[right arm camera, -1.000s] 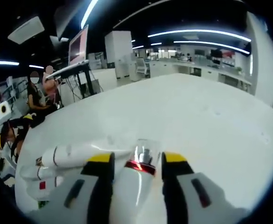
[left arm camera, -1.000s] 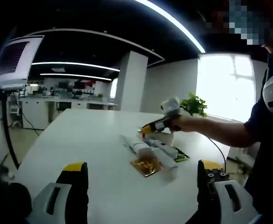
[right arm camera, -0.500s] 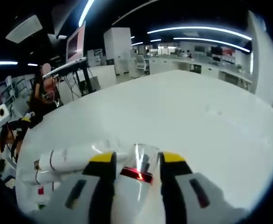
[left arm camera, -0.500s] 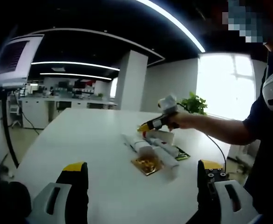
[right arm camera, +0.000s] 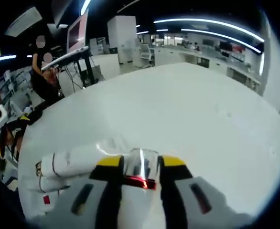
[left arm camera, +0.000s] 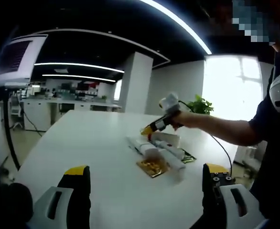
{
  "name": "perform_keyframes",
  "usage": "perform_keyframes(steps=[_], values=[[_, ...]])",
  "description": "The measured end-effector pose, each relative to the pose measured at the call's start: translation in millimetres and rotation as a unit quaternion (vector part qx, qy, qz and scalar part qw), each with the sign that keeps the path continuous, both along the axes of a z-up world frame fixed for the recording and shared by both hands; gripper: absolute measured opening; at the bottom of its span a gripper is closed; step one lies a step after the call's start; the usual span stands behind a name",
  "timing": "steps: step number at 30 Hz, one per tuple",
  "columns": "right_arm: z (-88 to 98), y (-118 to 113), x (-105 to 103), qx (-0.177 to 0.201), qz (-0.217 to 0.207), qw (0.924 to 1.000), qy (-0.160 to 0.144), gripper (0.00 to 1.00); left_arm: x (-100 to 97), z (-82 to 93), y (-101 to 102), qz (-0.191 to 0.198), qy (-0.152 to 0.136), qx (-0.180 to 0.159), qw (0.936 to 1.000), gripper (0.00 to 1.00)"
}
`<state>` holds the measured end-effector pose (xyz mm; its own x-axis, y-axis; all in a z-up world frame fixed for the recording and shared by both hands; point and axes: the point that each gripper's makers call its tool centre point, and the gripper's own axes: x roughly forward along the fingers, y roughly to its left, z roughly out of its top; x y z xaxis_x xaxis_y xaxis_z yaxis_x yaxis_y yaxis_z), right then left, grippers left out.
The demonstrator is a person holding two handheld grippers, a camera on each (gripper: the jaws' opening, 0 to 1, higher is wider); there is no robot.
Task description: Arrange the skincare products in the storage area until every visible bottle or jar stands upright without overlapping.
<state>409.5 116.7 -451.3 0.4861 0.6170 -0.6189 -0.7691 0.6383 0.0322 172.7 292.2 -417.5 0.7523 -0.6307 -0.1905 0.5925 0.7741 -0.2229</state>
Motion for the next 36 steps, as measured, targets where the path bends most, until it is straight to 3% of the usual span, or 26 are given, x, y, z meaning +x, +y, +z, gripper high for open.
perform_keyframes(steps=[4,14,26,36], values=[[2.2,-0.7,-0.8,0.001,-0.001,1.0,0.003,0.27,-2.9,0.0,1.5,-0.003,0.002,-0.001,1.0,0.91],[18.0,-7.3,-14.8,0.025,-0.004,0.9996,-0.013,0.26,-4.9,2.9,2.5,-0.001,-0.004,-0.005,1.0,0.93],[57.1,-24.7,-26.5,0.085,-0.014,0.9953,-0.044,0.25,-9.5,11.5,-2.4,-0.002,-0.01,-0.002,0.9999,0.94],[90.7,-40.7,-53.2,0.122,-0.011,0.989,-0.083,0.25,-14.5,21.5,-10.0,-0.007,-0.017,0.002,0.9998,0.94]])
